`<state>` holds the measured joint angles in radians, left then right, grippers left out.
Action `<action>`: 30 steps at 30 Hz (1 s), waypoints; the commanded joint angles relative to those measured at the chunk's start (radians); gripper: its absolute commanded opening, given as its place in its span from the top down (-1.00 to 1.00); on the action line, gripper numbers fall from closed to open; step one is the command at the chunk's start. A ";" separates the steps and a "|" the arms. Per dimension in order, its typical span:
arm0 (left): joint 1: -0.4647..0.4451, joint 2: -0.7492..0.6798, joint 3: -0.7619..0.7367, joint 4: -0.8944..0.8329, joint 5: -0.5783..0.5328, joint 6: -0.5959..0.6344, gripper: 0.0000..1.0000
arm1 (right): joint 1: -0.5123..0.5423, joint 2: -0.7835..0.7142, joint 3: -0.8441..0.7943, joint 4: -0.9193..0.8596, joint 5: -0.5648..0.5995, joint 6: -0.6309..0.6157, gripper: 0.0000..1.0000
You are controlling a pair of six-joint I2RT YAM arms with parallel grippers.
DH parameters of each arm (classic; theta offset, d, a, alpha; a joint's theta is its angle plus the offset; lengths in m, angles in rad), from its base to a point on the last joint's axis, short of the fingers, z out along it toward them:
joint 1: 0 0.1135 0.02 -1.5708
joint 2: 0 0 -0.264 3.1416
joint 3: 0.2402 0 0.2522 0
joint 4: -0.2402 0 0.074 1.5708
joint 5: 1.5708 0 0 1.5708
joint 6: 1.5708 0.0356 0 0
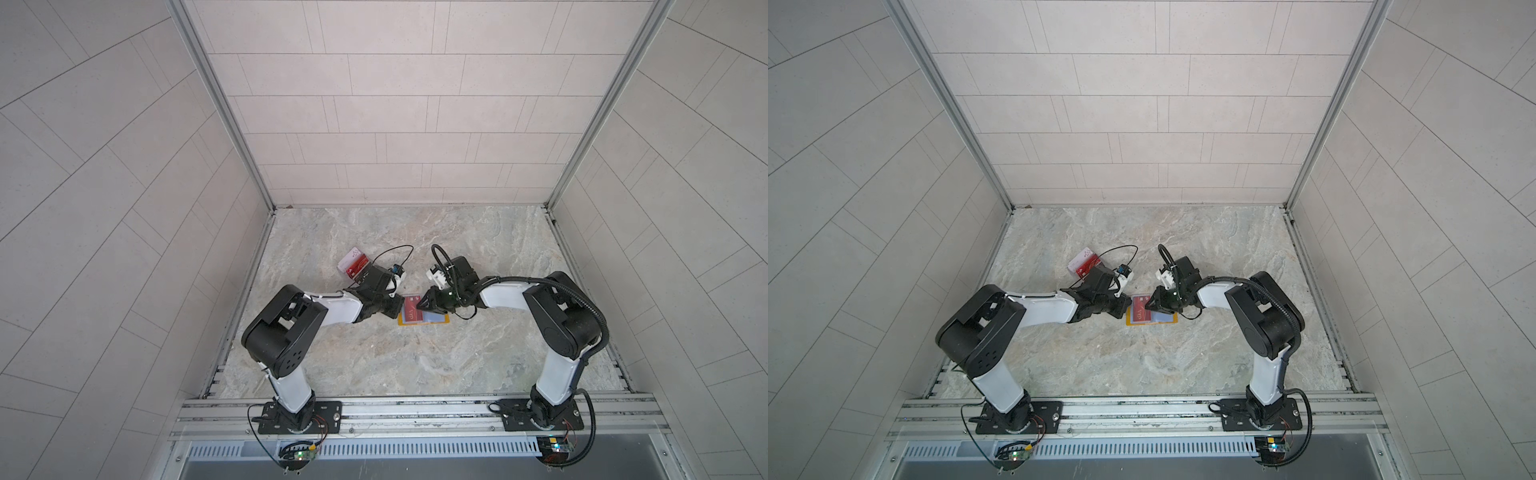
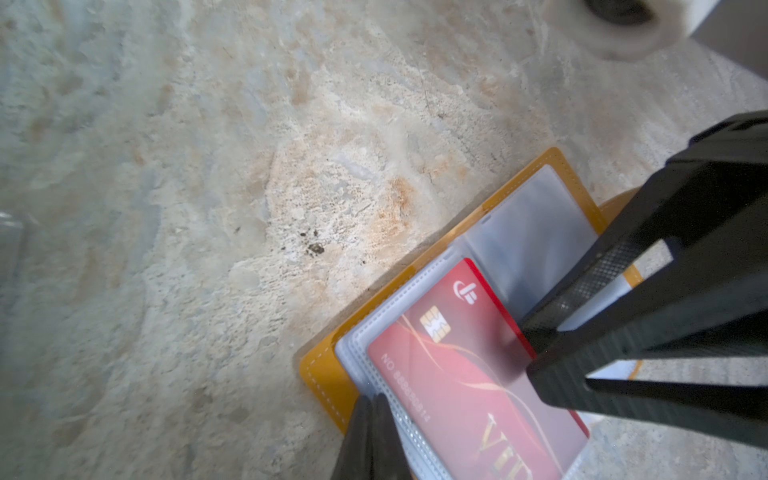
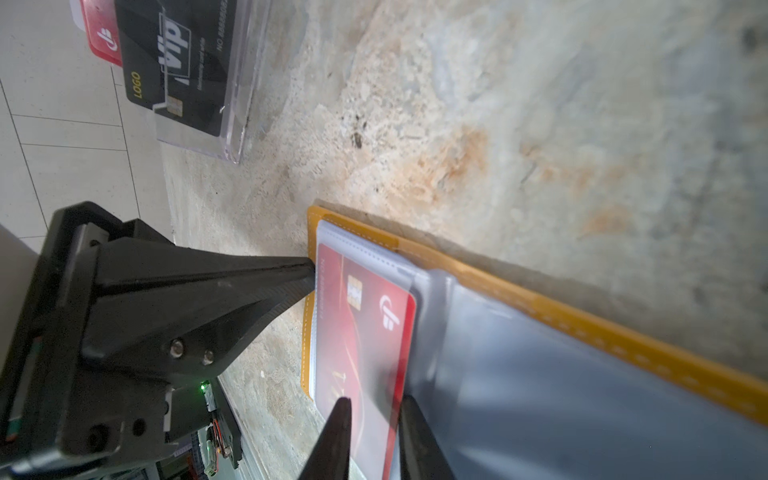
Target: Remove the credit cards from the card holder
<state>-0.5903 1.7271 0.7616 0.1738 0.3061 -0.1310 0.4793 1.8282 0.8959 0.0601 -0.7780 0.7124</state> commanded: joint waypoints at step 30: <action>-0.005 0.025 -0.039 -0.060 -0.010 -0.016 1.00 | -0.007 -0.058 -0.021 0.126 -0.101 0.033 0.54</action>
<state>-0.5896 1.7271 0.7582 0.1802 0.3012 -0.1413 0.4702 1.8095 0.8772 0.1322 -0.8429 0.7357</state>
